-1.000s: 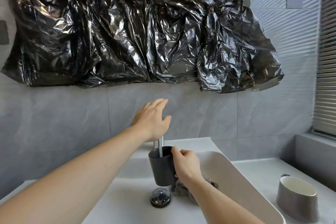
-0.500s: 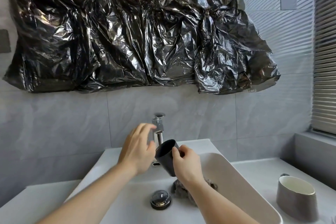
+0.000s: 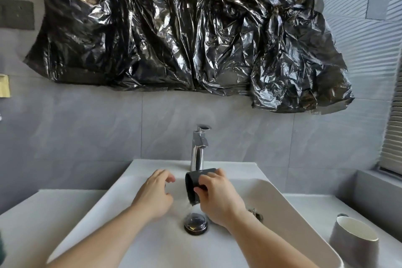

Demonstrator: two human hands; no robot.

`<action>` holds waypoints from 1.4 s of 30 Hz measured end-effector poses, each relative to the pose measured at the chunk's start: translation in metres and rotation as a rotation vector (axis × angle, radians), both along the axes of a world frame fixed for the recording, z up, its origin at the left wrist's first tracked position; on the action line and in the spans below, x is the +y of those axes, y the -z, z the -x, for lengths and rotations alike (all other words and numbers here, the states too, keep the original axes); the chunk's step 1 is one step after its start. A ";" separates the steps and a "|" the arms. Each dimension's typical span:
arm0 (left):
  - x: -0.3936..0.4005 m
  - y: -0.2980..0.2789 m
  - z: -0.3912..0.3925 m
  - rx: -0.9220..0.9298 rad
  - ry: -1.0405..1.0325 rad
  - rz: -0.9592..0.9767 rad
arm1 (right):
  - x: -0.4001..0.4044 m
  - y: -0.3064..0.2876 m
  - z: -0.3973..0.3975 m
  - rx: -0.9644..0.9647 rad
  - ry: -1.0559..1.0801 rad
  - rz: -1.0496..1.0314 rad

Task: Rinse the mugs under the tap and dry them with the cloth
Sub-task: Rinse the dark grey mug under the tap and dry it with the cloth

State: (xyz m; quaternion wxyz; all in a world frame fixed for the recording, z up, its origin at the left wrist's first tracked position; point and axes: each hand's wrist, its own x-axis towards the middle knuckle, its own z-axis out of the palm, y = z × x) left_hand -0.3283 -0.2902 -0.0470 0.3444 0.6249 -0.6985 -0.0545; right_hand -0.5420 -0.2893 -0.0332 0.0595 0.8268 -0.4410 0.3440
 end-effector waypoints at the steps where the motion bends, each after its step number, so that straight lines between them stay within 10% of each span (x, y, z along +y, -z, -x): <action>1: 0.000 0.000 0.000 0.015 -0.006 0.000 | 0.001 0.000 -0.002 0.041 0.004 -0.001; 19: 0.002 -0.001 -0.003 0.039 0.026 -0.083 | 0.003 -0.003 -0.003 -0.038 -0.102 0.131; 32: 0.012 -0.009 0.013 0.483 0.318 -0.119 | -0.001 -0.006 -0.003 -0.826 -0.245 -0.698; 36: 0.012 -0.014 0.015 0.491 0.228 -0.115 | -0.004 -0.004 0.003 -0.689 -0.110 -0.618; 42: 0.016 -0.012 0.005 0.244 -0.015 -0.135 | -0.009 0.011 0.032 0.132 0.491 -0.665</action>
